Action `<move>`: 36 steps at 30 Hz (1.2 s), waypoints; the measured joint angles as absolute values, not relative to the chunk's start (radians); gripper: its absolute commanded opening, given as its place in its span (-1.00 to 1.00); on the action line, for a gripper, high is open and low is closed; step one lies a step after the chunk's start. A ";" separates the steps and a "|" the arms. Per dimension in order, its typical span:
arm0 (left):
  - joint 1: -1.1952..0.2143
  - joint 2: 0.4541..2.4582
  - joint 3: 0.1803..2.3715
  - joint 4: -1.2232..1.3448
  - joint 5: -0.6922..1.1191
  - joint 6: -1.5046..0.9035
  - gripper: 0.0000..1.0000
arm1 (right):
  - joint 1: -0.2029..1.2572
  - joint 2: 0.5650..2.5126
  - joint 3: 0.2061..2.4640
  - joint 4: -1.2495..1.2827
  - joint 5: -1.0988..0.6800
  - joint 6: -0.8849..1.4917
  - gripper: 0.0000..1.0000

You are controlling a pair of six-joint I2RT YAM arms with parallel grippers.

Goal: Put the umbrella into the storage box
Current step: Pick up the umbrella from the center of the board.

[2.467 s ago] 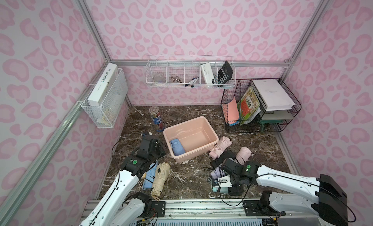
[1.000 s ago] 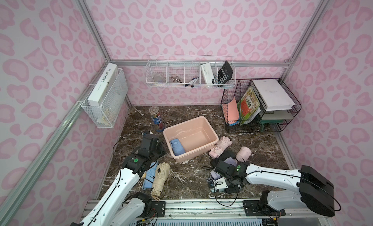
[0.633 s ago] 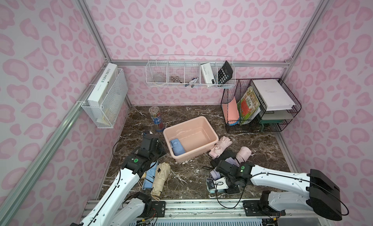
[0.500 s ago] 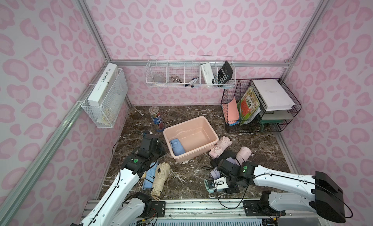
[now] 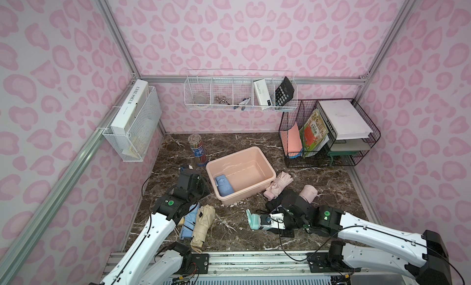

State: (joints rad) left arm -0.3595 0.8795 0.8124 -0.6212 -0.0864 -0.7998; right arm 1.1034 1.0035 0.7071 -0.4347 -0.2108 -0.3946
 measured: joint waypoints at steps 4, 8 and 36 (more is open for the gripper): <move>-0.360 0.879 0.807 -0.620 -0.061 -0.778 0.19 | 1.086 1.016 0.754 -0.343 -0.208 -0.293 -0.38; -0.360 0.880 0.799 -0.619 -0.038 -0.759 0.19 | 1.071 1.057 0.818 -0.258 -0.196 -0.187 -0.42; -0.359 1.006 0.837 -0.606 0.011 -0.749 0.01 | 0.948 1.740 1.586 -0.440 -0.161 0.290 -0.47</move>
